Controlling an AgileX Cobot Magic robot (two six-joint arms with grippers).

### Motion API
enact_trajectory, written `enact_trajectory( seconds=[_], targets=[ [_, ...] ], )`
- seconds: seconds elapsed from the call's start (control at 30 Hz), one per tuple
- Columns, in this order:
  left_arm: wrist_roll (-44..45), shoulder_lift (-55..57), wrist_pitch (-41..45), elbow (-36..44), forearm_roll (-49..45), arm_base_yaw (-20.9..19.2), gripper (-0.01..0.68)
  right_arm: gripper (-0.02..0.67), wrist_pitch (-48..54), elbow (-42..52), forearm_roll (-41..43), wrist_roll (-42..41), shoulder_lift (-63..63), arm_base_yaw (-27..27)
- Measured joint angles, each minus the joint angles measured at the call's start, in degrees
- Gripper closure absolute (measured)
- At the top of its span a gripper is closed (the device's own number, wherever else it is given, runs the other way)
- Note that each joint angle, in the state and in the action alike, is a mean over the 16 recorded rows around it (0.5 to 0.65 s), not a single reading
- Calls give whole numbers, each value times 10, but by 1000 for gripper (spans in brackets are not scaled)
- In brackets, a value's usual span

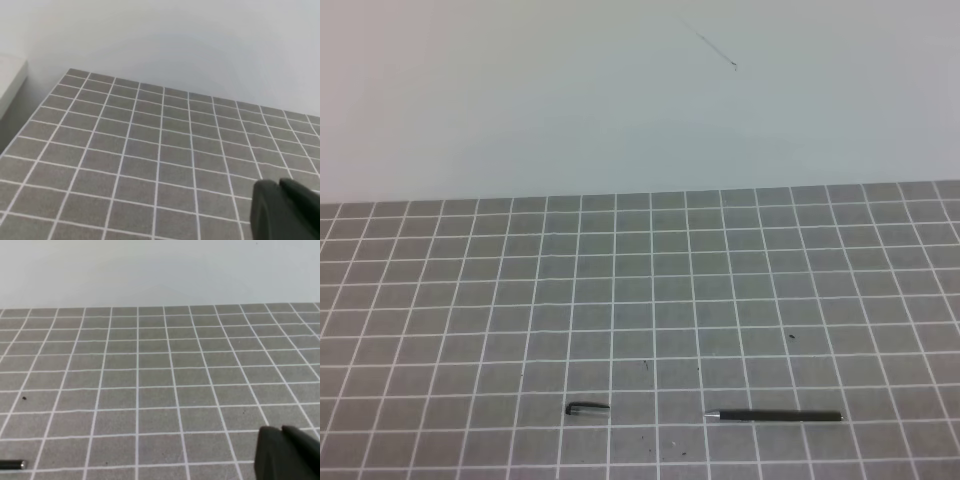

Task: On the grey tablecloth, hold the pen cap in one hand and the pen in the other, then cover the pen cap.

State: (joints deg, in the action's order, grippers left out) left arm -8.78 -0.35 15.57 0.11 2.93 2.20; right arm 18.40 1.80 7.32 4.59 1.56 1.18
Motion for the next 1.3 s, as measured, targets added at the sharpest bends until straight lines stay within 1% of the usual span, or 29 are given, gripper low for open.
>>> enact_trajectory(
  seconds=[0.97, 1.13, 1.3],
  targets=[
    [1, -4, 1, 9, -3, 4, 674, 652, 0, 0, -6, 0, 0, 0],
    [0, -4, 0, 9, 10, 5, 674, 652, -3, 0, -39, 0, 0, 0],
    [-2, -3, -8, 6, 56, 5, 674, 652, -16, 0, -113, 0, 0, 0]
  ],
)
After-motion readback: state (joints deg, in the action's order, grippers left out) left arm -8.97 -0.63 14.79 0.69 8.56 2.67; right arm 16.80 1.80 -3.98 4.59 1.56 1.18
